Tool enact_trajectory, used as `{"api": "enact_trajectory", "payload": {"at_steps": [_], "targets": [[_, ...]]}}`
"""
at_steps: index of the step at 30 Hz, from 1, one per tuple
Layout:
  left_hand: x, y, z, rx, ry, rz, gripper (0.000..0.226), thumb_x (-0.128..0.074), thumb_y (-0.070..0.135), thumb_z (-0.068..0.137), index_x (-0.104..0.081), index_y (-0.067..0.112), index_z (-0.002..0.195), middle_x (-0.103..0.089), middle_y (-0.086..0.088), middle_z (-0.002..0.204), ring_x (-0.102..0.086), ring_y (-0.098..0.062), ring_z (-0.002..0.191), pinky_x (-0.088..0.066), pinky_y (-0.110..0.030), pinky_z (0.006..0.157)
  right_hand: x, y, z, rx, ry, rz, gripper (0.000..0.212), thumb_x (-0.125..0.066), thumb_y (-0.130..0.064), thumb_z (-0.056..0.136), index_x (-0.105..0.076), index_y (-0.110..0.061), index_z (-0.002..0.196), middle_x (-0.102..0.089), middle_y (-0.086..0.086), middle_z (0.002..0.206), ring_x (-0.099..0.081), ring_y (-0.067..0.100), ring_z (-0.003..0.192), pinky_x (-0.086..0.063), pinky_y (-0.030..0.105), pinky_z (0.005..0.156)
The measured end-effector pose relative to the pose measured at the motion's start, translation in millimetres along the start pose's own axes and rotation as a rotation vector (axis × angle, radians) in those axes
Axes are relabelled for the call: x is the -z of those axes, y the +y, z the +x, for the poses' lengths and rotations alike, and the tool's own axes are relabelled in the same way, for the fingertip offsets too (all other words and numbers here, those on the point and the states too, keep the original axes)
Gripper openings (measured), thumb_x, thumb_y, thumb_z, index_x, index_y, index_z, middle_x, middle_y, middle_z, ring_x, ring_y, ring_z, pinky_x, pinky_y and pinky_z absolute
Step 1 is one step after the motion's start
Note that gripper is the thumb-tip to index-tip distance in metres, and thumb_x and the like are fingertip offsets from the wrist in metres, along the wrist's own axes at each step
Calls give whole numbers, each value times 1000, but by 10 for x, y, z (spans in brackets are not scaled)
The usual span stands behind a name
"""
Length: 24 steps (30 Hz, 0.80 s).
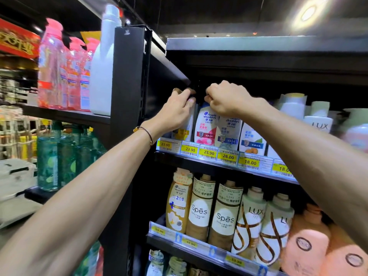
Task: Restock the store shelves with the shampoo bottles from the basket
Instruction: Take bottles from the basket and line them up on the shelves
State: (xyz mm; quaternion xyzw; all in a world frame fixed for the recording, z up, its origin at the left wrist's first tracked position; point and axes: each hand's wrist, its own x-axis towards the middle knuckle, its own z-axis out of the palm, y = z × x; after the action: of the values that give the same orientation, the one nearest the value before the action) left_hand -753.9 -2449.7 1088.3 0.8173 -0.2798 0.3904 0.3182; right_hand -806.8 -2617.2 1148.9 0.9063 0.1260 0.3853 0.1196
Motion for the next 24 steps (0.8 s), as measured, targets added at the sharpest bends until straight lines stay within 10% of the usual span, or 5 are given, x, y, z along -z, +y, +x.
{"api": "enact_trajectory", "payload": {"at_steps": [16, 24], "targets": [[123, 57, -65, -1, 18, -133, 28, -42, 27, 109, -54, 19, 132, -57, -11, 120, -57, -19, 109, -40, -12, 71, 100, 48, 2, -78, -14, 319, 20, -55, -43, 101, -62, -25, 109, -51, 8, 101, -48, 29, 89, -37, 36, 75], [99, 86, -124, 18, -14, -154, 34, -39, 31, 109, -48, 25, 141, -53, -9, 128, -56, -19, 116, -52, -25, 89, 148, 19, -120, -59, -24, 248, 35, -46, -47, 104, -63, -20, 119, -67, 10, 109, -60, 30, 93, -38, 35, 69]]}}
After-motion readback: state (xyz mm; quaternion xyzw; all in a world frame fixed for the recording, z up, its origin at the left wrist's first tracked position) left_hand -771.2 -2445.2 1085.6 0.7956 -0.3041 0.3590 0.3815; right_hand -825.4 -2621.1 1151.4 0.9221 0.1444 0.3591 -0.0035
